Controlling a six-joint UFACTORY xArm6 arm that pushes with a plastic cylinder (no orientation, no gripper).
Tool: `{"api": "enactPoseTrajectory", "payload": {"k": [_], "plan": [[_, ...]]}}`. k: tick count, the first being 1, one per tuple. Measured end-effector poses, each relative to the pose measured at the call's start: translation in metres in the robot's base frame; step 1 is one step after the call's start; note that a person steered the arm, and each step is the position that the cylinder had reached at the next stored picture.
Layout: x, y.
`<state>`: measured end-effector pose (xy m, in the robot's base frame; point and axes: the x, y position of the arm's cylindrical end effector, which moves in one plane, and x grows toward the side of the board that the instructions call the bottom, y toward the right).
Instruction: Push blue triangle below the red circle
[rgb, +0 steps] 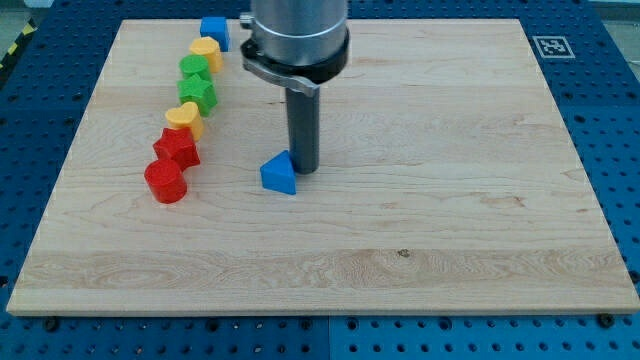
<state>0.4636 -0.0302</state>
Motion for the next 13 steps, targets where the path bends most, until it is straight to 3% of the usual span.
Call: {"api": "enactPoseTrajectory", "payload": {"k": [3,7,10,13], "plan": [[0.039,-0.007],[0.021,0.001],[0.02,-0.041],[0.045,-0.044]]}}
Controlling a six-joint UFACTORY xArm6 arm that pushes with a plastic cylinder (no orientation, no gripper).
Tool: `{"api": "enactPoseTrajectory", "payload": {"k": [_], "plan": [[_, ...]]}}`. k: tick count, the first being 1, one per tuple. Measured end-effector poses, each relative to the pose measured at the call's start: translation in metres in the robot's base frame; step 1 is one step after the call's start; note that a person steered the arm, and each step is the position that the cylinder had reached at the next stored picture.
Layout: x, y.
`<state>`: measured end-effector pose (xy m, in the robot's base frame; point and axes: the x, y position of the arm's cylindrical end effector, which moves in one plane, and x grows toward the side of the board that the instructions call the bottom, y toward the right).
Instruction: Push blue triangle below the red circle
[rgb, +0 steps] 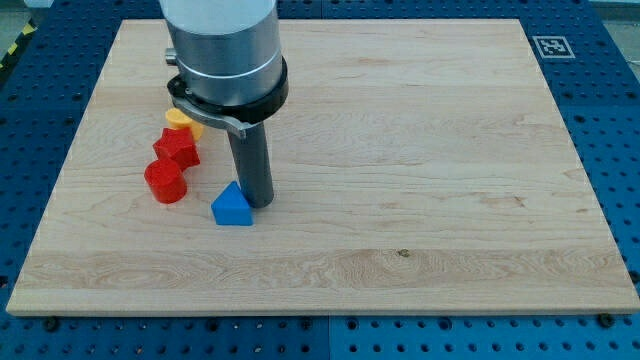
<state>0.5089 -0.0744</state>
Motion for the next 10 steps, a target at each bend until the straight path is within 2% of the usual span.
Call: {"api": "enactPoseTrajectory", "payload": {"k": [2,7,10], "plan": [[0.006,-0.02],[0.041,-0.023],[0.042,-0.046]]}}
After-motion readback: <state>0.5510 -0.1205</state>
